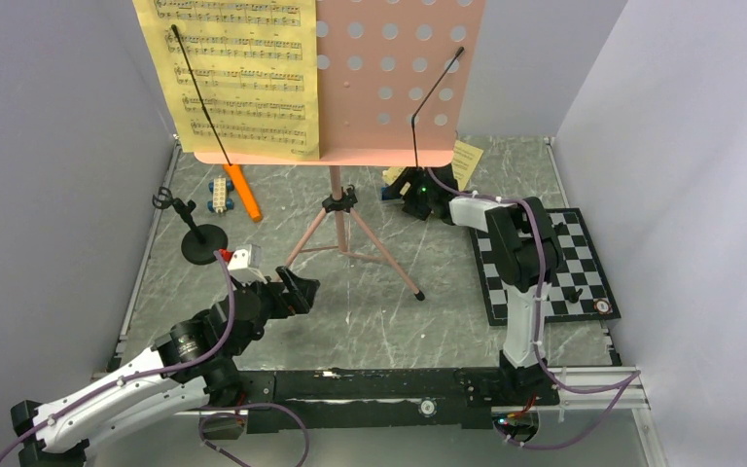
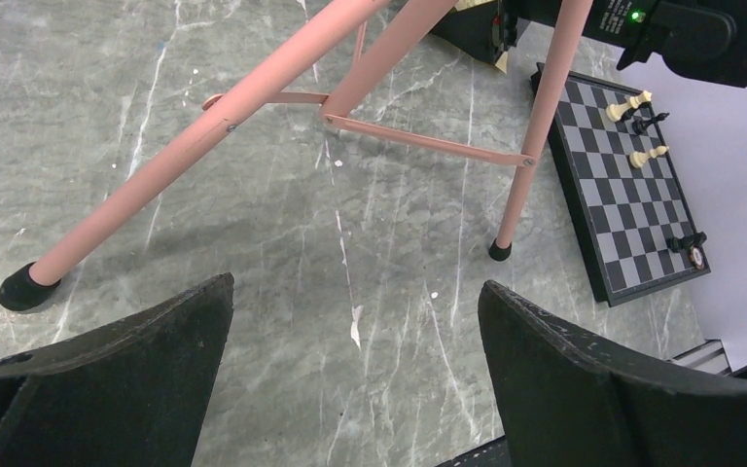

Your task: Pack up the instrument practice props

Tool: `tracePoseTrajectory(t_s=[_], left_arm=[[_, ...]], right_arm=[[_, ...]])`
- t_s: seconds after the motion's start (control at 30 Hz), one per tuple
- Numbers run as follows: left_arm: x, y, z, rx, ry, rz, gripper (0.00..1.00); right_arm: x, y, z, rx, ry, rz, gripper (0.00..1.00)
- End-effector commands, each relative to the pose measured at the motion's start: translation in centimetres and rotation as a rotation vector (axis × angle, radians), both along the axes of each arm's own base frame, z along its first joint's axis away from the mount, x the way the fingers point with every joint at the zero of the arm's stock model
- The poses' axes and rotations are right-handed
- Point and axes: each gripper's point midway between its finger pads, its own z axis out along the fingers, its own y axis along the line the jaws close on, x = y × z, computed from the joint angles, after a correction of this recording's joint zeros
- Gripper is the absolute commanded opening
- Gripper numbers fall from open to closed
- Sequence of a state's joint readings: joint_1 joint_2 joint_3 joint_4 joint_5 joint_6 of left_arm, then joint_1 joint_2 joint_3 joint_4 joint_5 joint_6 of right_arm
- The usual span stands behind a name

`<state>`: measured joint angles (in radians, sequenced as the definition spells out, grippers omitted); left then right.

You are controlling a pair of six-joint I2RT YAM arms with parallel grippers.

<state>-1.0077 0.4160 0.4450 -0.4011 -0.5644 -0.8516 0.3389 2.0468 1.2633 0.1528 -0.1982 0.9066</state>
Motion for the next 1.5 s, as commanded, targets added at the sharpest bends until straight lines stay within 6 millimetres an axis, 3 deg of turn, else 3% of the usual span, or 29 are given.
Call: tracePoseTrajectory(t_s=[0.0,0.13,0.37,0.5,0.7,0.8,1.03,1.13,1.27,1.37,1.47], left_arm=[[0.1,0.0,0.1,-0.005,-0.001,0.008,0.99],[0.3,0.3,-0.2,0.019,-0.003,0.020,0.99],[0.5,0.9,-0.1,0.068,-0.008,0.038,0.99],[0.5,1.0,-0.4,0.078,0.001,0.044,0.99],[0.7,0.5,-0.1,0.079,-0.007,0.036,0.99],[0.7,0.5,0.0,0.093,0.003,0.032,0.99],[0.4,0.4,0.0,0.066,0.005,0.022,0.99],[0.3,0.5,0.3,0.053,-0.001,0.022,0.99],[0.1,0.6,0.4,0.036,0.004,0.021,0.99],[-0.1,0.5,0.5,0.023,0.016,0.018,0.99],[-0.2,0.5,0.7,0.015,0.026,0.015,0.99]], right_arm=[[1.8,-1.3,-0.4,-0.004,-0.028,-0.126,0.82],[3.3,-2.1,-0.7,-0.031,-0.036,-0.196,0.84],[6.2,-0.7,-1.1,-0.019,-0.044,-0.175,0.88],[6.8,1.9,-1.1,0.030,-0.042,-0.092,0.86],[5.8,7.0,-0.6,0.142,-0.053,0.086,0.84],[5.2,7.2,0.2,0.167,-0.058,0.113,0.84],[3.9,2.6,6.3,0.123,-0.148,0.051,0.84],[3.8,-0.8,7.1,0.061,-0.164,-0.008,0.84],[4.6,-6.0,4.5,0.004,-0.098,-0.132,0.77],[5.3,-8.7,1.3,-0.066,-0.028,-0.185,0.61],[5.3,-10.1,-0.7,-0.113,0.000,-0.212,0.44]])
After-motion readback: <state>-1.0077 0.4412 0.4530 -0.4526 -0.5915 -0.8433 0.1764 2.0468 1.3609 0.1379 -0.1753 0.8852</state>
